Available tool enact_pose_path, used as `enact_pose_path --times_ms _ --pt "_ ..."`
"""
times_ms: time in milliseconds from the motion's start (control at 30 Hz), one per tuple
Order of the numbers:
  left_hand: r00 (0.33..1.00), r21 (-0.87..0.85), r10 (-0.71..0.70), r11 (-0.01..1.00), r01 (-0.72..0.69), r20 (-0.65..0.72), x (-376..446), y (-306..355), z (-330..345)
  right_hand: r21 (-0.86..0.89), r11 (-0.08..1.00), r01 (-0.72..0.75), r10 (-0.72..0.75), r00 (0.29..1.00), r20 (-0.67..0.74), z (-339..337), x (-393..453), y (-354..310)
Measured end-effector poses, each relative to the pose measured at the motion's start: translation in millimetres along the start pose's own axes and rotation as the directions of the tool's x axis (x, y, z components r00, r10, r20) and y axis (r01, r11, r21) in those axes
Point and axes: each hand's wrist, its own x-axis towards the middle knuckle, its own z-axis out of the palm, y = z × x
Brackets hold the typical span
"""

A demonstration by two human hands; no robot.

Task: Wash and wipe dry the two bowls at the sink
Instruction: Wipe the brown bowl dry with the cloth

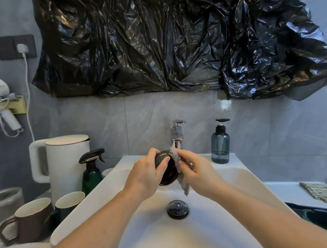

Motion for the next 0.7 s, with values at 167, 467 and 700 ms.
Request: enact_pose_path --times_ms 167,467,700 --pt "1.0 -0.012 0.005 1.0 -0.004 0.026 0 3 2 -0.018 0.998 -0.057 0.057 0.998 0.025 -3 0 4" --pt "0.999 -0.063 0.031 0.997 -0.033 -0.033 -1 6 2 0.065 0.993 -0.097 0.098 0.995 -0.014 2 5 12" --pt "0.998 -0.083 0.065 0.994 -0.067 -0.027 -2 11 3 0.18 0.984 -0.014 0.025 0.998 -0.06 5 5 4"
